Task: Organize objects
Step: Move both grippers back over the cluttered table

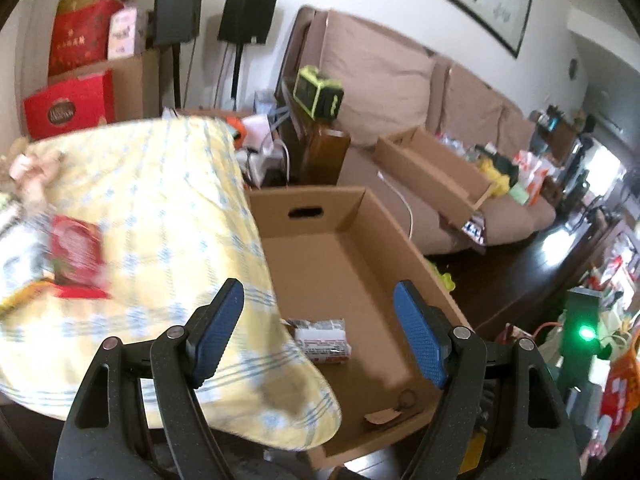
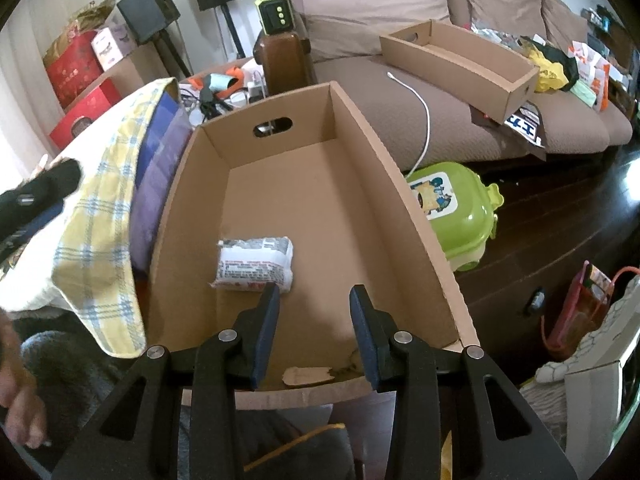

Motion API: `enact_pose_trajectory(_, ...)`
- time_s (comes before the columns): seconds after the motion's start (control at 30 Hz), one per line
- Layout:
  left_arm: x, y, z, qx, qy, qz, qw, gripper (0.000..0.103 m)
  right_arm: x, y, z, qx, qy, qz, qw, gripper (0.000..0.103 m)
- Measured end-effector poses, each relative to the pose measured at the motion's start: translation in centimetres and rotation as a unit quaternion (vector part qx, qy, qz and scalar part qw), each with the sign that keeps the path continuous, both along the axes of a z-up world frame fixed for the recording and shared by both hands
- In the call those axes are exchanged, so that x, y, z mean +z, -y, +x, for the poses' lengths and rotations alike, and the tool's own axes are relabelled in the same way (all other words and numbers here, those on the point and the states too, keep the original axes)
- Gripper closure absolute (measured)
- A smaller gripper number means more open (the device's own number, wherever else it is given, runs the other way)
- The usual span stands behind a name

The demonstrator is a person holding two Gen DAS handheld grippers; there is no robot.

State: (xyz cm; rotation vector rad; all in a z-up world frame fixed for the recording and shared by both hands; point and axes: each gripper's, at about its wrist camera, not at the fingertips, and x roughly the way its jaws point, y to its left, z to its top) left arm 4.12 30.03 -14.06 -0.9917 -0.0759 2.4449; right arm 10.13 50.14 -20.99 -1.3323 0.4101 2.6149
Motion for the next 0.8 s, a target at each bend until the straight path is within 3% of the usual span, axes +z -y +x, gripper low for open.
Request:
enact_pose_trajectory(0.1,2.6,2.7,0.1,0.018,-0.015,0.005,0.9997,0.028,1.0,0.5,-0.1,0.004,0.000,0.020,1.000,0.066)
enact_pose_trajectory(0.2,5.5,6.3,-0.7,0.050,-0.025,0.028,0.9981,0.028,2.7,1.2,0.1,0.005,-0.009,0.067,0.998,0.064)
enact_pose_trajectory(0.3,8.7,10.7,-1.7,0.082,-0.040,0.059,0.9941,0.028,4.7,1.3,0.5,0.003,-0.030,0.077,0.997,0.061)
enact_pose_trajectory(0.37,10.8,13.9,-2.3,0.111,-0.056,0.066,0.9901,0.015,5.8,1.4,0.7,0.001,-0.045,0.076,0.996,0.057)
enact_pose_trajectory(0.5,13.8,19.3,-3.2,0.152,-0.076,0.031,0.9850,0.011,7.3,1.8,0.8,0.002,-0.057,0.080,0.995,0.055)
enact_pose_trajectory(0.6,15.7,24.2,-3.1,0.208,-0.095,-0.004,0.9735,0.011,8.4,2.0,1.1,0.001,-0.062,0.090,0.994,0.052)
enact_pose_trajectory(0.67,16.4,27.1,-3.0,0.235,-0.101,-0.004,0.9667,0.011,8.9,1.8,1.3,-0.007,-0.068,0.085,0.994,0.047)
enact_pose_trajectory(0.73,16.6,29.9,-2.8,0.249,-0.113,0.005,0.9618,0.000,9.1,1.7,1.3,-0.012,-0.076,0.064,0.995,0.046)
enact_pose_trajectory(0.8,16.3,31.7,-2.9,0.257,-0.122,0.004,0.9587,0.000,8.8,1.8,1.2,-0.009,-0.076,0.037,0.996,0.046)
